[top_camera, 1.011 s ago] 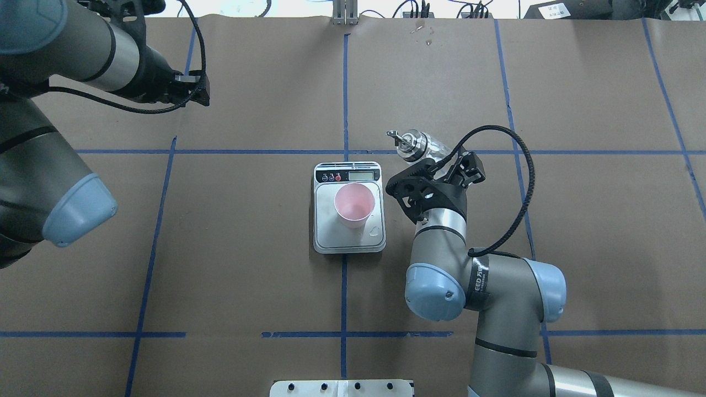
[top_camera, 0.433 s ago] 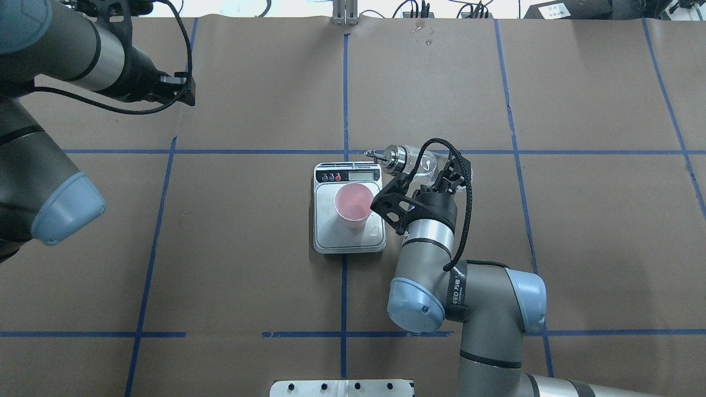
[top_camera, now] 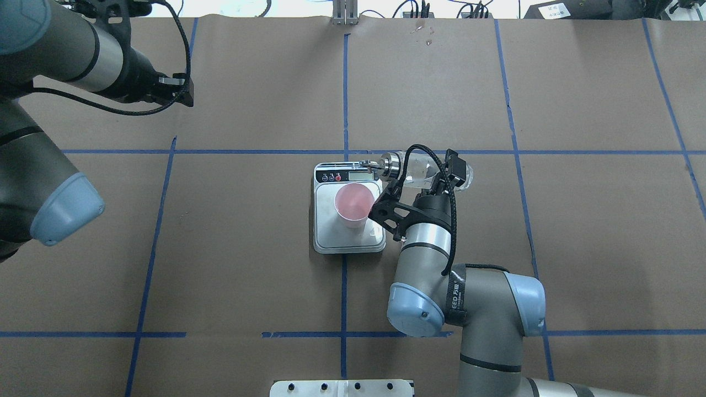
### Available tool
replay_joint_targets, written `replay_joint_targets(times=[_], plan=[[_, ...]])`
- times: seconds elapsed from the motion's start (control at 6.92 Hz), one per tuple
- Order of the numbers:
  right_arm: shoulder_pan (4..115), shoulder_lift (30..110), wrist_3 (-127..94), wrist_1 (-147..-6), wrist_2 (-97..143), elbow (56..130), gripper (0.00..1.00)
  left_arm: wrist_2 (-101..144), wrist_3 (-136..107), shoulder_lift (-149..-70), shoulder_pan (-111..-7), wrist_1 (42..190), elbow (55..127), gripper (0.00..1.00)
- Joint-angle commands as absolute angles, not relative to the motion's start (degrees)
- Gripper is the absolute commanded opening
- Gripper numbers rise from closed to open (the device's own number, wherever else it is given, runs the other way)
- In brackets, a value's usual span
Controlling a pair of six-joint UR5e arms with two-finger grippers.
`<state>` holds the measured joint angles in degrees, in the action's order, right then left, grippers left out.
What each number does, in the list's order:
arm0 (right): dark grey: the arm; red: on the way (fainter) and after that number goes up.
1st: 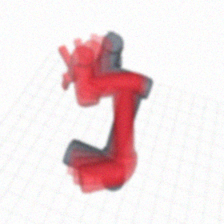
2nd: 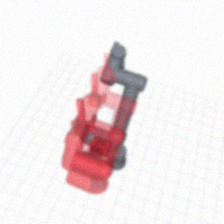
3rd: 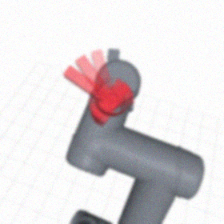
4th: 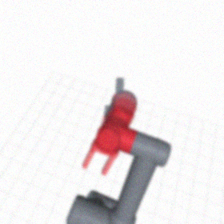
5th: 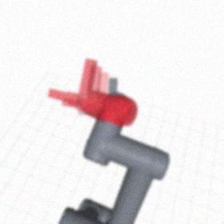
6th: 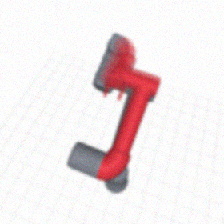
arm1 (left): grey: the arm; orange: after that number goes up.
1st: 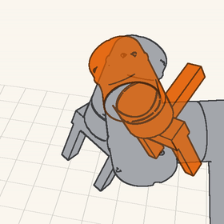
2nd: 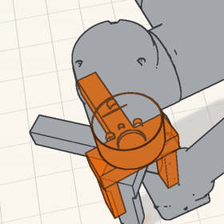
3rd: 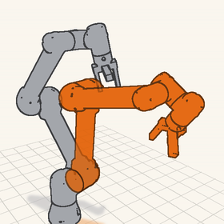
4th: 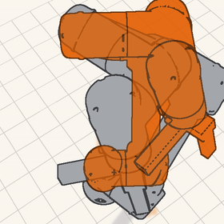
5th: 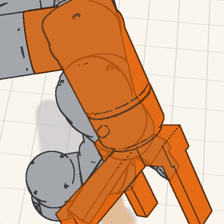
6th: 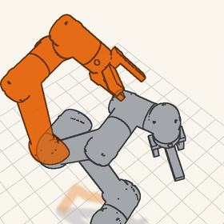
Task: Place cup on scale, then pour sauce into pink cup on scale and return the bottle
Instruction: 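Lift the bottle with the right gripper over the pink cup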
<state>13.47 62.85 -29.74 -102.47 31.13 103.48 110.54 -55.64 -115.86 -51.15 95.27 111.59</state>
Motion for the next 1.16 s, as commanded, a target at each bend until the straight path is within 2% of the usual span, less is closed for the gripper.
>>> replay_joint_targets(times=[0.0, 1.01], plan=[[13.5, 63.3, -23.8, -102.7, 28.5, 103.5, 0.00, 110.6, -55.6, -115.8, -51.1, 95.3, 111.4, 0.48], [12.9, 62.6, -18.5, -112.5, 22.6, 103.4, 0.00, 110.8, -56.1, -115.8, -50.8, 95.3, 111.4, 0.49]])
